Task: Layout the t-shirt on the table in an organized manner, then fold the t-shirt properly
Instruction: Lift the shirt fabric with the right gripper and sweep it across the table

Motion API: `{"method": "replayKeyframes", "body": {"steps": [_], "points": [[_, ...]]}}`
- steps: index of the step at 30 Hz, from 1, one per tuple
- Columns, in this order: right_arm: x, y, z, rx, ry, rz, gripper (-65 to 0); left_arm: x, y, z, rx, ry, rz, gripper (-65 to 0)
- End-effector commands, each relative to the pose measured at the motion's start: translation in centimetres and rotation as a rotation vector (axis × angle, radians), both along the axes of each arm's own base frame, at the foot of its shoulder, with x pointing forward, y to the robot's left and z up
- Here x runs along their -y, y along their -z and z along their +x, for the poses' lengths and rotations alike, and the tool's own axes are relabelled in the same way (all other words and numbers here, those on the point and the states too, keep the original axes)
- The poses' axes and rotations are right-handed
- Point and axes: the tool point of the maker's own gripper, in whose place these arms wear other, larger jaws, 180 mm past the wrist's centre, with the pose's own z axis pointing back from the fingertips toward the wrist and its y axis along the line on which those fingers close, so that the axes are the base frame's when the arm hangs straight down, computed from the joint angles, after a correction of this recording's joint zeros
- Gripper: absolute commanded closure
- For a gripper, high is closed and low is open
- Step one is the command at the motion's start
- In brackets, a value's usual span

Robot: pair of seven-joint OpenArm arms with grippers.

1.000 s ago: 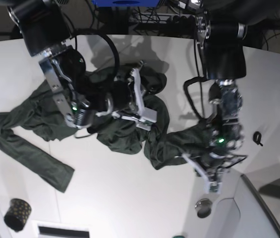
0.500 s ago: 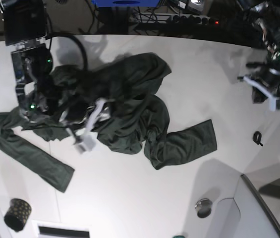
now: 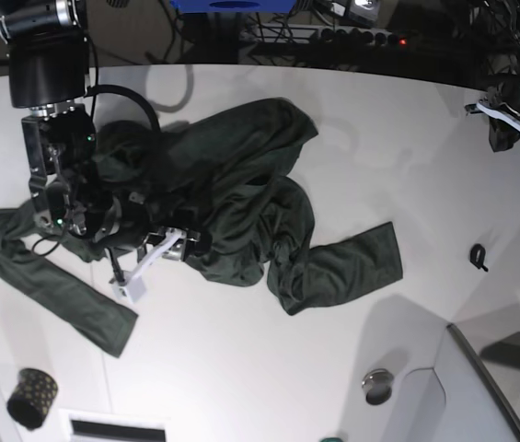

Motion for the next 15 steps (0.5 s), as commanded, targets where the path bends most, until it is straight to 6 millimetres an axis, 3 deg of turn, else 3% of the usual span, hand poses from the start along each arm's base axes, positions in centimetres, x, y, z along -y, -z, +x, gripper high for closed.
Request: {"method": "replayKeyframes", "body": {"steps": [1, 7, 15], "points": [[0.7, -1.0, 1.5, 0.045, 0.029, 0.003, -39.8, -0.5, -1.3, 0.6, 0.044, 0.004, 0.019, -5.4], [2.0, 0.2, 1.4, 0.018, 0.045, -0.022, -39.8, -0.4, -1.4, 0.8, 0.049, 0.003, 0.017, -5.4], [3.4, -1.4, 2.4, 0.101, 0.053, -0.192, -39.6, -0.2, -1.2, 0.9, 0.046, 0.010, 0.013, -5.4]]}}
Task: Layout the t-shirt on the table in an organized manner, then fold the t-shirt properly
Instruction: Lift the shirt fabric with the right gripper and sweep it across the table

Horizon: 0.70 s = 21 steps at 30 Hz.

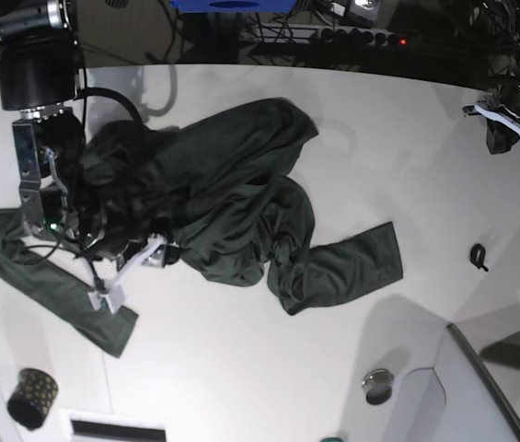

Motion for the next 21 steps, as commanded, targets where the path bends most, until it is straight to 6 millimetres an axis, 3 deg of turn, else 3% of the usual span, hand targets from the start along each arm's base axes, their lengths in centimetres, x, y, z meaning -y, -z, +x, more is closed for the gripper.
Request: {"method": "replayKeyframes", "body": {"steps": [1, 6, 11, 21], "points": [[-0.5, -1.2, 0.9, 0.035, 0.014, 0.019, -39.6, -0.4, -1.2, 0.7, 0.041, 0.006, 0.017, -5.4], [-1.5, -1.1, 0.7, 0.028, 0.015, 0.036, -39.6, -0.4, -1.2, 0.7, 0.041, 0.008, 0.016, -5.4], [-3.1, -0.3, -0.9, -0.054, -0.022, 0.056, -39.6, -0.4, -1.2, 0.7, 0.040, 0.006, 0.017, -5.4], [-2.9, 0.3, -1.4, -0.072, -0.019, 0.053, -38.7, -0.5, 0.0, 0.1, 0.015, -0.009, -0.008, -5.4]]}}
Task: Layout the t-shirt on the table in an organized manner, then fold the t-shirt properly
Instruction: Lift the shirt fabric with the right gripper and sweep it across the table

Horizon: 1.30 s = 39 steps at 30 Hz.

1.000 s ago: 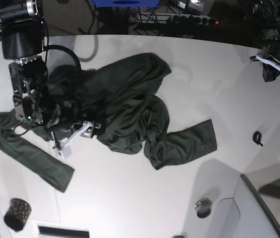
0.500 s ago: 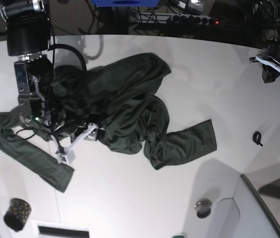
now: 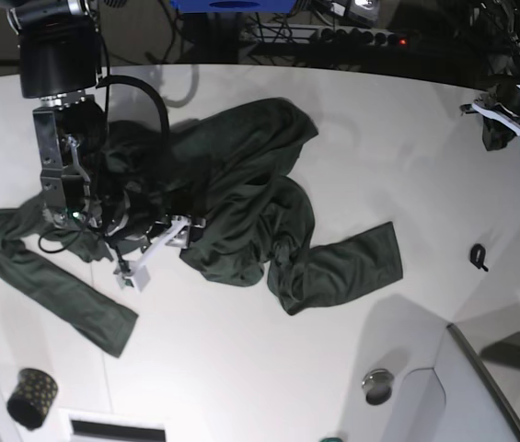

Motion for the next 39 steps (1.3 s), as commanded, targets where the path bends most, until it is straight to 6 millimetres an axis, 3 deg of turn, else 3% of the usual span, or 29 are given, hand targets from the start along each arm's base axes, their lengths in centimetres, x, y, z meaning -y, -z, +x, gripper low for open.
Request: {"method": "replayKeyframes", "body": {"steps": [1, 6, 11, 14, 21, 31, 34, 39], "points": [[0.1, -1.5, 1.6, 0.050, 0.015, 0.010, -36.0, -0.6, -1.0, 0.5, 0.034, 0.002, 0.019, -5.4], [0.1, -0.8, 1.8, 0.025, 0.020, 0.012, -7.5, -0.7, -1.0, 0.3, 0.035, -0.005, 0.015, -5.4], [0.1, -0.6, 2.1, 0.015, 0.021, 0.014, -3.0, -0.8, -1.0, 0.3, 0.036, -0.007, 0.016, -5.4], [0.0, -1.4, 2.9, 0.039, 0.017, 0.019, -0.6, -0.8, -1.0, 0.2, 0.034, -0.009, 0.017, -5.4], [-1.6, -5.3, 6.8, 0.134, -0.001, 0.051, -0.8, -0.9, -1.1, 0.1, 0.032, -0.007, 0.021, -5.4], [-13.2, -10.1, 11.5, 0.299, -0.259, 0.113, -0.8, -1.9, -2.4, 0.6, 0.035, 0.017, 0.069, -5.4], [-16.3, -11.5, 12.0, 0.363, -0.341, 0.096, -0.8, -1.9, -2.4, 0.6, 0.034, 0.018, 0.070, -5.4], [-21.4, -16.4, 11.8, 0.455, -0.455, 0.200, -0.8, -2.2, -2.2, 0.3, 0.012, 0.023, 0.092, -5.4]]}}
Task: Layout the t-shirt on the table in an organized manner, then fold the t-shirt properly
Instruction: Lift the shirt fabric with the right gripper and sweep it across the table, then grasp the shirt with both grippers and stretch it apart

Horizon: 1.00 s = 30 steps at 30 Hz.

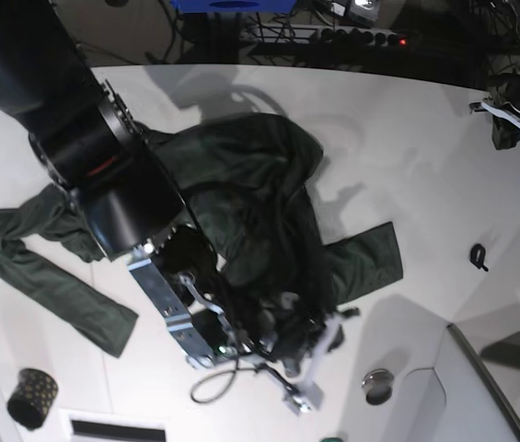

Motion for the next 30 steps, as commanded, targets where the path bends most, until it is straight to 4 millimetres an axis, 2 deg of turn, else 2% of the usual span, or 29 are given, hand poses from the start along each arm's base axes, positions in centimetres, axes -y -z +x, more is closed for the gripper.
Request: {"method": "replayKeyframes", "body": {"steps": [1, 5, 11, 13, 16, 17, 18, 19, 21, 23, 26, 27, 30], "points": [[-1.7, -4.2, 1.2, 0.092, -0.030, 0.063, -0.8, -0.8, -1.1, 0.6, 0.019, 0.012, 0.043, -5.4], [-4.5, -7.3, 0.4, 0.148, -0.124, 0.098, -0.8, -0.9, -0.7, 0.4, -0.021, 0.026, 0.084, -5.4], [-7.8, -9.7, -1.4, 0.163, -0.186, 0.219, -3.5, -0.6, -1.8, 1.1, 0.006, 0.041, 0.105, -5.4], [-8.6, -9.6, -2.4, 0.141, -0.209, 0.237, -12.8, -0.5, -2.0, 1.2, 0.011, 0.042, 0.105, -5.4], [-9.4, -10.3, -3.7, 0.137, -0.270, 0.230, -36.8, 0.1, -1.8, 1.4, 0.016, 0.048, 0.094, -5.4], [-9.4, -10.8, -3.9, 0.136, -0.285, 0.229, -45.3, 1.0, -1.4, 2.1, 0.015, 0.073, 0.083, -5.4], [-8.9, -11.3, -3.8, 0.140, -0.291, 0.222, -50.4, 1.8, -1.1, 2.5, 0.009, 0.100, 0.075, -5.4], [-7.7, -11.6, -3.3, 0.149, -0.283, 0.213, -52.2, 2.6, -0.8, 2.8, 0.006, 0.122, 0.066, -5.4], [-3.9, -11.3, -2.4, 0.132, -0.241, 0.206, -50.0, 5.2, 0.0, 3.7, 0.000, 0.188, 0.037, -5.4], [1.4, -10.3, -1.2, 0.062, -0.097, 0.266, -45.5, 7.7, 0.6, 4.7, 0.005, 0.247, 0.005, -5.4], [10.7, -6.3, -1.0, -0.077, 0.211, 0.369, -43.5, 11.5, 1.0, 6.0, 0.031, 0.317, -0.050, -5.4], [14.1, -4.6, -1.8, -0.114, 0.317, 0.386, -44.9, 13.0, 0.7, 7.0, 0.062, 0.345, -0.066, -5.4], [21.9, 0.3, -5.7, -0.201, 0.547, 0.400, -47.1, 17.6, 0.5, 8.8, 0.118, 0.413, -0.132, -5.4]]}}
